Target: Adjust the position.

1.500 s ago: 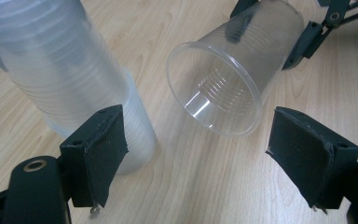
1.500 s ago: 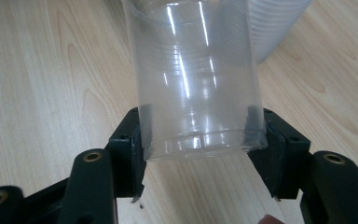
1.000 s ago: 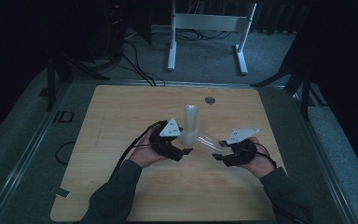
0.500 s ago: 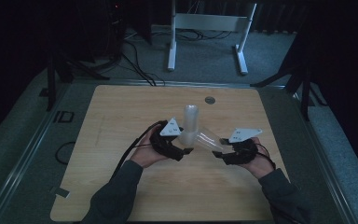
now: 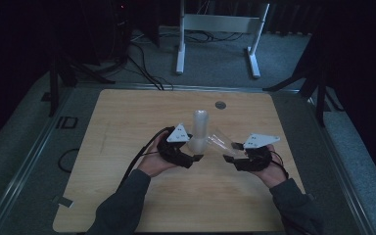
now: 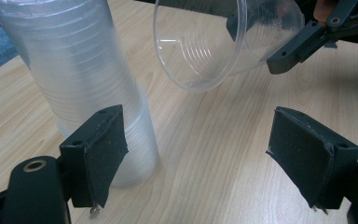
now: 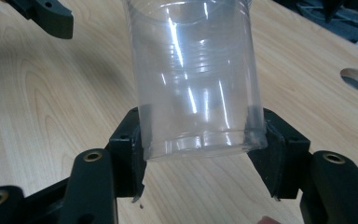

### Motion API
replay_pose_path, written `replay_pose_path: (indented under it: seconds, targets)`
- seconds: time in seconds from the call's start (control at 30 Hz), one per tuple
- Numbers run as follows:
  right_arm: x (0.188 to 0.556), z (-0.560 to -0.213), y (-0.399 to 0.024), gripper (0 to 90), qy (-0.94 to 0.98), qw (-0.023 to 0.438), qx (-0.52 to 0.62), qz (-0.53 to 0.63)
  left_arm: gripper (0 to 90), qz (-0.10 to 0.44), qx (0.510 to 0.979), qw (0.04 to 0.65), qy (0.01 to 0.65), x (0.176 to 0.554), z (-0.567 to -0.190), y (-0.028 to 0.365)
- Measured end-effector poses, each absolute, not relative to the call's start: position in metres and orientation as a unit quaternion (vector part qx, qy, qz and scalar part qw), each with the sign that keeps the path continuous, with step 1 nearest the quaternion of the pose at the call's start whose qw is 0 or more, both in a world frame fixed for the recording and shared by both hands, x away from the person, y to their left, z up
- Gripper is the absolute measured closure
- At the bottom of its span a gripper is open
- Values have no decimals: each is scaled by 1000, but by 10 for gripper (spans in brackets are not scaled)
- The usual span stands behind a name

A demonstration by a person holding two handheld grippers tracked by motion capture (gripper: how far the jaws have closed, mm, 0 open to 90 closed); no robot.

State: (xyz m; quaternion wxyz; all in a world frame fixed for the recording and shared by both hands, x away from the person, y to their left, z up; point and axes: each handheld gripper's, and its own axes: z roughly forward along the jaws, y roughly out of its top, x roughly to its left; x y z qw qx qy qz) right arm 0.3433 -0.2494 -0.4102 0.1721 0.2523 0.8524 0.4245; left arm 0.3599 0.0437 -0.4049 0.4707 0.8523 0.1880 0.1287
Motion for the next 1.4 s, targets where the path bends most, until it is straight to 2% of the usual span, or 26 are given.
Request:
replay_pose_path:
  seconds: [1.4]
  targets:
    - [341,-404,-243,419,808,193,265,490,229,75,823,521,213,367,-403,40]
